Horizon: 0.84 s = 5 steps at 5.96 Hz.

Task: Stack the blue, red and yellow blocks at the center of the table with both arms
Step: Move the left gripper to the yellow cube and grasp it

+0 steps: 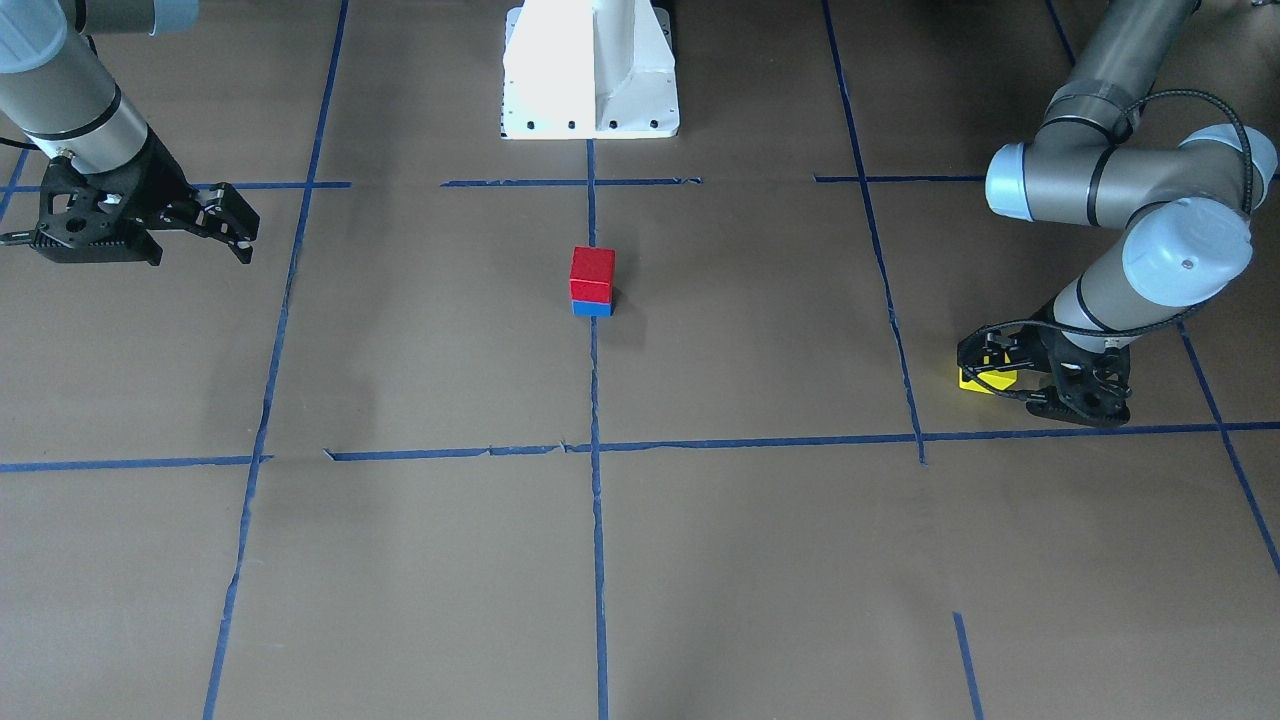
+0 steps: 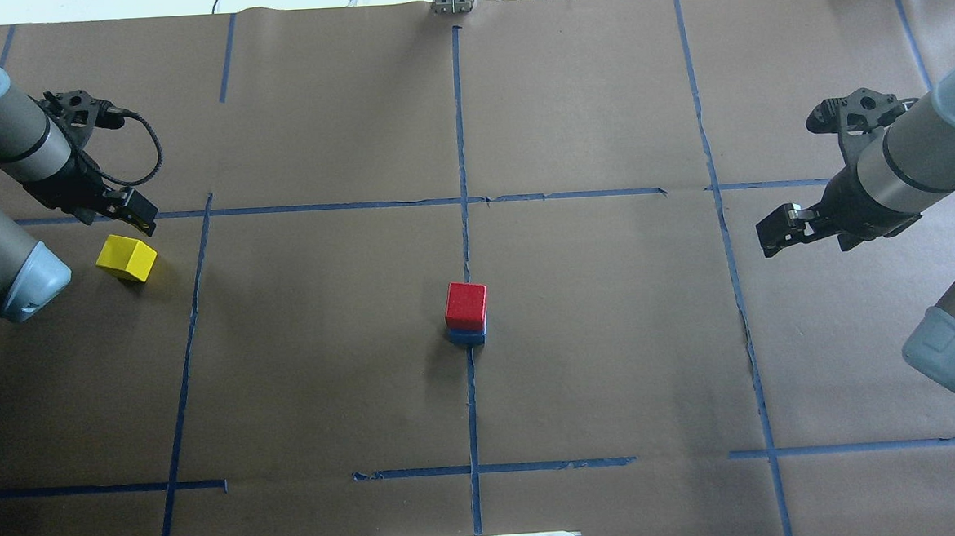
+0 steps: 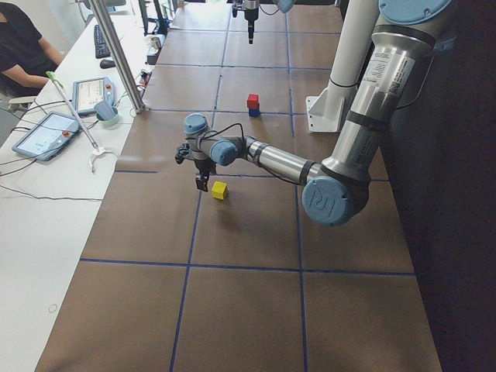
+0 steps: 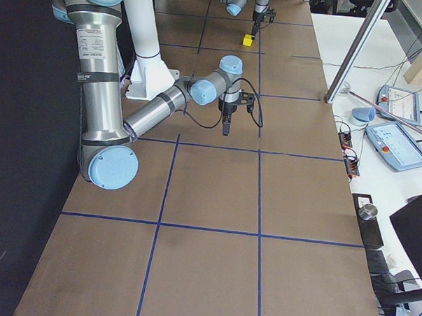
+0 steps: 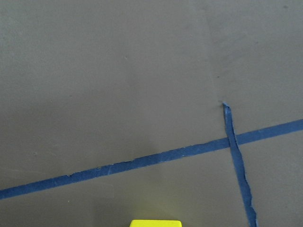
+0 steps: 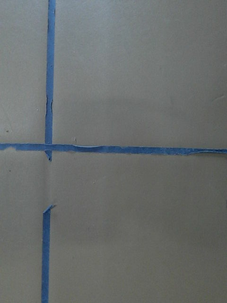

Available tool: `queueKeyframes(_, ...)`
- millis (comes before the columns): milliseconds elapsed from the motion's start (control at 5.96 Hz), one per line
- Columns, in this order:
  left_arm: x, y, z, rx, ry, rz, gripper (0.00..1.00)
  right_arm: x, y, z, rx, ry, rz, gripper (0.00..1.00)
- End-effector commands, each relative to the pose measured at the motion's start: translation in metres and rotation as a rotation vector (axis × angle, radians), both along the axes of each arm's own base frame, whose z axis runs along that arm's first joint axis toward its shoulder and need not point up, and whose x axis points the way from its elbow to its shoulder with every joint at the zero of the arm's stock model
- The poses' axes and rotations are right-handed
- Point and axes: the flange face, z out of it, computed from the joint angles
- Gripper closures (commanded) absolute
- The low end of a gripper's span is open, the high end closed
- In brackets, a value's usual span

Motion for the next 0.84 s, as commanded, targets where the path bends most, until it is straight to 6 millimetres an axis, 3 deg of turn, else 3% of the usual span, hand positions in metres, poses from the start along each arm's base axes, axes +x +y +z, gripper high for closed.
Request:
queueKeyframes(0, -0.001, 0.008, 0.016, -0.021, -0.004, 0.014, 0.0, -0.001, -0.001, -0.002, 0.002, -0.002, 0.001, 0.0)
queueKeyframes(335, 0.005, 0.01, 0.017, -0.027, -0.005, 0.019, 0.0, -0.001, -0.001, -0.003, 0.003, -0.004, 0.002, 0.0)
queueKeyframes(671, 0.031, 0.023, 0.02, -0.024, -0.005, 0.065, 0.0, 0.0, 0.0, -0.004, 0.004, -0.006, 0.002, 0.0)
